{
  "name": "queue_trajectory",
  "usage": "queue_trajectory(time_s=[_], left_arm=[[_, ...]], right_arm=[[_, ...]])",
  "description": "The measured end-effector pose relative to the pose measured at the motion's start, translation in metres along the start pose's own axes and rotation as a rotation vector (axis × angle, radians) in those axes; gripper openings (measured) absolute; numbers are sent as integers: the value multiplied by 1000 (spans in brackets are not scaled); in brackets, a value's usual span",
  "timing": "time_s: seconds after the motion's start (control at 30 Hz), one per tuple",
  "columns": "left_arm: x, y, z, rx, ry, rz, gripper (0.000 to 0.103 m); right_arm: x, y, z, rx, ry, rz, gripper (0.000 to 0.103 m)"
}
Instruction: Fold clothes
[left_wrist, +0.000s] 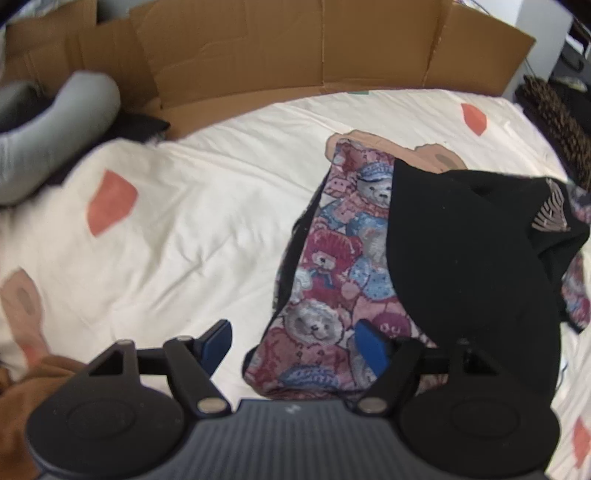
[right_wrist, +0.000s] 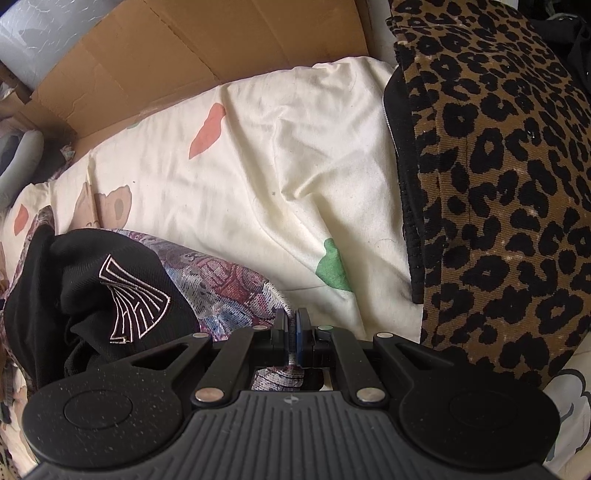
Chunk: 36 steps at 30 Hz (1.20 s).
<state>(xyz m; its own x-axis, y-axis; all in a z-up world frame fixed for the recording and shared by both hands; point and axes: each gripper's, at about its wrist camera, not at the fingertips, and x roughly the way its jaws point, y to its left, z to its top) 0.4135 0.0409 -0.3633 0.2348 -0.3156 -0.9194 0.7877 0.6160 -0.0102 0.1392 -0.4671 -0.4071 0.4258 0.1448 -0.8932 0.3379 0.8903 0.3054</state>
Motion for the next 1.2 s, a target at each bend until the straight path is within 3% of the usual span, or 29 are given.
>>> queue_trajectory(time_s=[0.33,0.4,0.47,0.67,0.7,0.9,1.2], left_arm=[[32,24,0,-180,37,-120,74],[34,30,0,-225,43,-149,67],[33,36,2,-256,46,-173,53],[21,39,2,-246,65,-190,9],[18,37,1,-239,68,-186,6],[-18,29,-8,-222,42,-168,3],[-95,23,-47,-303,-40,-121,3]], right_arm=[[3,3,-2,-18,11,-4,1],[3,3,-2,-18,12,-3,1],[3,3,-2,-19,12,-2,1],[0,3,-2,-32,5,13,1],[-1,3,-2,-36,4,17,1],[-5,2,-1,-57,-5,39,1],[-24,4,-3,-95,-7,59,0]])
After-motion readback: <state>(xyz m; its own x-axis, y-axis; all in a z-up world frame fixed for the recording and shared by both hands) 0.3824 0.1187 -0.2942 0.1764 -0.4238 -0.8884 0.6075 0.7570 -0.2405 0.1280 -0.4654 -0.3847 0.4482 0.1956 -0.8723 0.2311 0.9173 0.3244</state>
